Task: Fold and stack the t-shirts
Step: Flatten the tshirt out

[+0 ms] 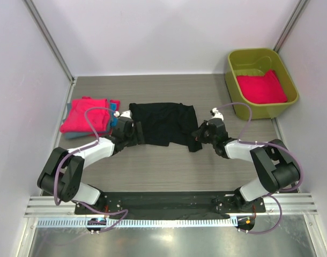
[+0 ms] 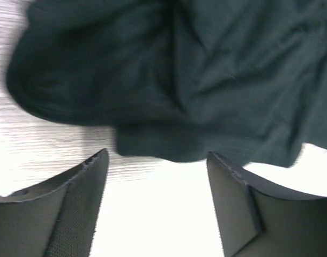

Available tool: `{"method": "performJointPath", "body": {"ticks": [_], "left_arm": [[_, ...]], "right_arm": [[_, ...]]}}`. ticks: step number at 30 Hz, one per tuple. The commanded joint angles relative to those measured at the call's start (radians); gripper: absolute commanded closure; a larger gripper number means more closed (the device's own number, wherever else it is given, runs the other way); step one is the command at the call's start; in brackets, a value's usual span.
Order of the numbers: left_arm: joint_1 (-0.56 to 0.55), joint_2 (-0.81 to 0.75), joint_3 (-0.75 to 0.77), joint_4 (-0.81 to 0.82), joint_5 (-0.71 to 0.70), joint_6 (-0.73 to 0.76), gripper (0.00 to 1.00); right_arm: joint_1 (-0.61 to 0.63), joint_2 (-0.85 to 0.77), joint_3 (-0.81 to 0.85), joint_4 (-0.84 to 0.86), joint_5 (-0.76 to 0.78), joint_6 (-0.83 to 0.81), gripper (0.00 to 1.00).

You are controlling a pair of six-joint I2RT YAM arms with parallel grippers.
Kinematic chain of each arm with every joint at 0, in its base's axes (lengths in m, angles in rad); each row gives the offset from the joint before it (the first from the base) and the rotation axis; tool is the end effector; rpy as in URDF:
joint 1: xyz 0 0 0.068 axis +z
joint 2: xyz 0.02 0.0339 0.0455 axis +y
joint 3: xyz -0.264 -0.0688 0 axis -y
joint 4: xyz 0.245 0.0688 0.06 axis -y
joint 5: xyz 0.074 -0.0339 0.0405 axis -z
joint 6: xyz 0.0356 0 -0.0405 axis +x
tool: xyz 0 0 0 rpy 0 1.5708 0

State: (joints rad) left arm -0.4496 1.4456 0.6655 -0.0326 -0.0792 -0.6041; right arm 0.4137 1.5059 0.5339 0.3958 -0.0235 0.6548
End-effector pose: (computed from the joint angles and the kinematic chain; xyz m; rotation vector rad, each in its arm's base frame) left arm 0.2522 -0.1186 0.1663 -0.2247 2.4082 -0.4015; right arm 0.2583 0.1143 0.1487 0.2527 2.2033 0.6354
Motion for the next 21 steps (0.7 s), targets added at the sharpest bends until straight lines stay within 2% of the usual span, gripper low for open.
{"method": "performJointPath", "body": {"ticks": [1,6,12,13,15,16,18,21], "left_arm": [[-0.001,-0.019,0.015,-0.035,-0.079,-0.013,0.27],[0.000,0.038,0.069,-0.121,-0.166,-0.033,0.34],[-0.001,0.108,0.103,-0.090,-0.068,-0.016,0.37],[0.000,0.114,0.106,-0.079,-0.029,-0.010,0.45],[0.000,0.131,0.112,-0.076,-0.004,0.000,0.50],[-0.001,0.133,0.112,-0.072,0.002,0.003,0.56],[0.000,0.136,0.112,-0.069,0.019,0.006,0.61],[-0.001,0.127,0.111,-0.070,0.009,0.007,0.81]], "right_arm": [[-0.032,-0.007,-0.014,0.089,-0.048,0.057,0.92],[-0.033,-0.001,-0.011,0.097,-0.066,0.054,0.91],[-0.033,0.000,-0.011,0.106,-0.079,0.051,0.91],[-0.033,0.002,-0.009,0.107,-0.081,0.049,0.90],[-0.033,-0.001,-0.008,0.104,-0.081,0.048,0.91],[-0.033,0.002,-0.006,0.103,-0.079,0.048,0.91],[-0.036,-0.004,-0.006,0.098,-0.072,0.045,0.90],[-0.039,-0.019,-0.011,0.092,-0.064,0.040,0.85]]}}
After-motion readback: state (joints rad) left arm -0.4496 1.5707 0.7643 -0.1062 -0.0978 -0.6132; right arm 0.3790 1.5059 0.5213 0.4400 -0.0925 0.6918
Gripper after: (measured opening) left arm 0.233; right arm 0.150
